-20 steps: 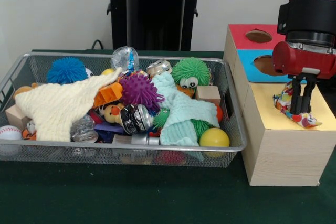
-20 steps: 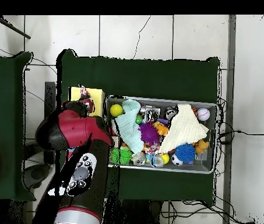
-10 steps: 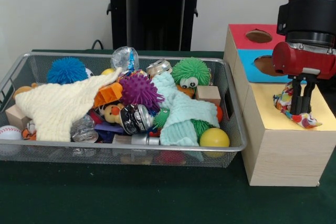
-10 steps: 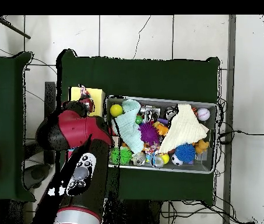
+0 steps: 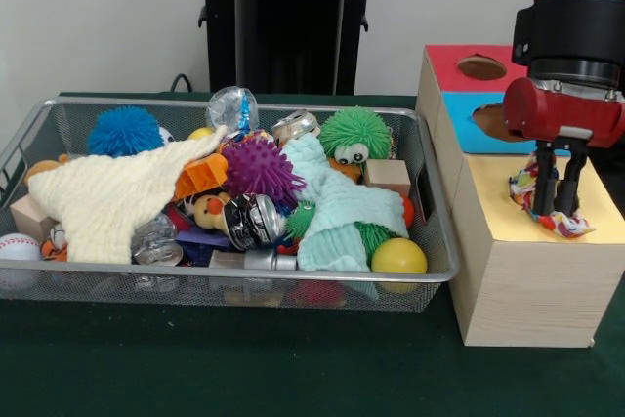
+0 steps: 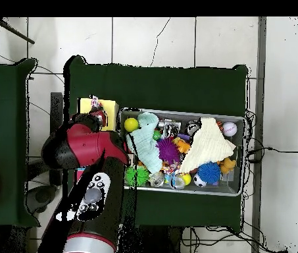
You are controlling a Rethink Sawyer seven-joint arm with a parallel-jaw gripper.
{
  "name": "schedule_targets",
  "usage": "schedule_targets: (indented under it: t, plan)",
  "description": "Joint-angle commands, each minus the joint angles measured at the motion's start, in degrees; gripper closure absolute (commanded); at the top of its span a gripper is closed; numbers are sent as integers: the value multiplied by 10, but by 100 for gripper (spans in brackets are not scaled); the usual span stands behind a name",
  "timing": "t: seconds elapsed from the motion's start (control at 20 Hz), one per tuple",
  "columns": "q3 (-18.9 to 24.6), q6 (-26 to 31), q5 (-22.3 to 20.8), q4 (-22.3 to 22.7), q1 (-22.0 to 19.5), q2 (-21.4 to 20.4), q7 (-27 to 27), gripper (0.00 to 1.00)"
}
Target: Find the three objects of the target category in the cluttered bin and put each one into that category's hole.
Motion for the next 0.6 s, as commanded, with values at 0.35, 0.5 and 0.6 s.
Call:
schedule_targets:
  t: [0.35, 0.5, 0.6]
  plan:
    - [63, 41, -40, 38, -63, 89, 30, 0]
    - [68, 66, -34, 44, -66, 74, 28, 0]
    - [69, 86, -30, 47, -66, 64, 26, 0]
